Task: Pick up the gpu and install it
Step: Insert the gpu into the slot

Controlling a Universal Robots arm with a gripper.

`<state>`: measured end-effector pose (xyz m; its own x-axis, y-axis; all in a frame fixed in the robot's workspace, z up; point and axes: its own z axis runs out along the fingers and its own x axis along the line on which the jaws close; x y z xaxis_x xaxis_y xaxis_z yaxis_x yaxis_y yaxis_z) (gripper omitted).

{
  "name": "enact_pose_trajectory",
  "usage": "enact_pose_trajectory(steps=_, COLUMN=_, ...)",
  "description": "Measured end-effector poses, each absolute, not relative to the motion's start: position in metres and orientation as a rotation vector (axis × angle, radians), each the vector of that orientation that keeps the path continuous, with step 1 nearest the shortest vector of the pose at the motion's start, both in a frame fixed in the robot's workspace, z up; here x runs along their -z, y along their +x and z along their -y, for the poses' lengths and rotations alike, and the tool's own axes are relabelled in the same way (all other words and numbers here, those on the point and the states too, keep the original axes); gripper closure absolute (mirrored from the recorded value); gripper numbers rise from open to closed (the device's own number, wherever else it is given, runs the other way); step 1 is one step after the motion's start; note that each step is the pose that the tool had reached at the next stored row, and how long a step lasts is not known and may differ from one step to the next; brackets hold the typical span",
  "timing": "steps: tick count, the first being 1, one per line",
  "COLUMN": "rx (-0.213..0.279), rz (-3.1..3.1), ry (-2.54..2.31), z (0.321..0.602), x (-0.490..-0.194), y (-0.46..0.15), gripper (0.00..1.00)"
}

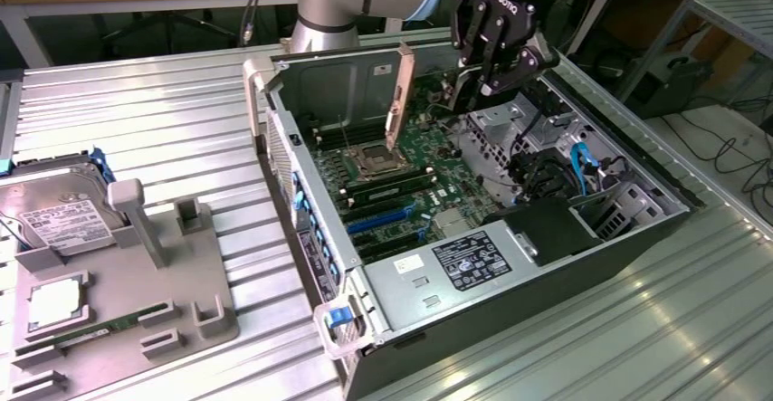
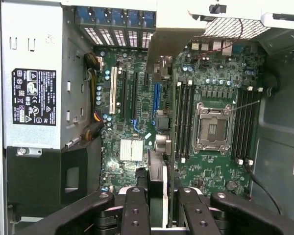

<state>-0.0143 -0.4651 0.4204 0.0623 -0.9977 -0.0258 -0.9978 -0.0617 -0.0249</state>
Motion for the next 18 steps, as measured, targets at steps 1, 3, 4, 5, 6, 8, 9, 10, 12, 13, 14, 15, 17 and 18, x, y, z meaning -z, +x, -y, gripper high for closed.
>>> enact_pose_trajectory(steps=1, rx=-0.003, rz=-2.127, ry=-2.263, z=0.465, x=-0.42, y=-0.014, gripper=0.72)
enact_pose_trajectory(steps=3, rx=-0.002, rz=-2.127, ry=-2.263, z=0.465, x=-0.419, y=-0.014, gripper=0.72)
enact_pose_trajectory(steps=4, rx=-0.002, rz=-2.127, ry=-2.263, z=0.465, x=-0.418, y=-0.014, gripper=0.72)
enact_pose_trajectory(steps=5, rx=-0.002, rz=-2.126, ry=-2.263, z=0.465, x=-0.417, y=-0.014, gripper=0.72)
enact_pose_trajectory(steps=6, rx=-0.001, rz=-2.126, ry=-2.263, z=0.465, x=-0.416, y=-0.014, gripper=0.72)
enact_pose_trajectory(steps=8, rx=0.0, rz=-2.126, ry=-2.262, z=0.465, x=-0.414, y=-0.014, gripper=0.72)
enact_pose_trajectory(steps=9, rx=0.0, rz=-2.128, ry=-2.259, z=0.465, x=-0.413, y=-0.014, gripper=0.72)
enact_pose_trajectory(steps=10, rx=0.001, rz=-2.136, ry=-2.252, z=0.465, x=-0.412, y=-0.014, gripper=0.72)
enact_pose_trajectory(steps=12, rx=0.001, rz=-2.151, ry=-2.238, z=0.465, x=-0.41, y=-0.014, gripper=0.72)
enact_pose_trajectory(steps=13, rx=0.001, rz=-2.154, ry=-2.235, z=0.465, x=-0.409, y=-0.014, gripper=0.72)
enact_pose_trajectory(steps=14, rx=0.001, rz=-2.154, ry=-2.235, z=0.465, x=-0.408, y=-0.014, gripper=0.72)
enact_pose_trajectory(steps=15, rx=0.001, rz=-2.154, ry=-2.235, z=0.465, x=-0.408, y=-0.014, gripper=0.72)
enact_pose_trajectory(steps=17, rx=0.001, rz=-2.154, ry=-2.235, z=0.465, x=-0.407, y=-0.014, gripper=0.72)
enact_pose_trajectory(steps=18, rx=0.001, rz=-2.154, ry=-2.234, z=0.465, x=-0.406, y=-0.014, gripper=0.72)
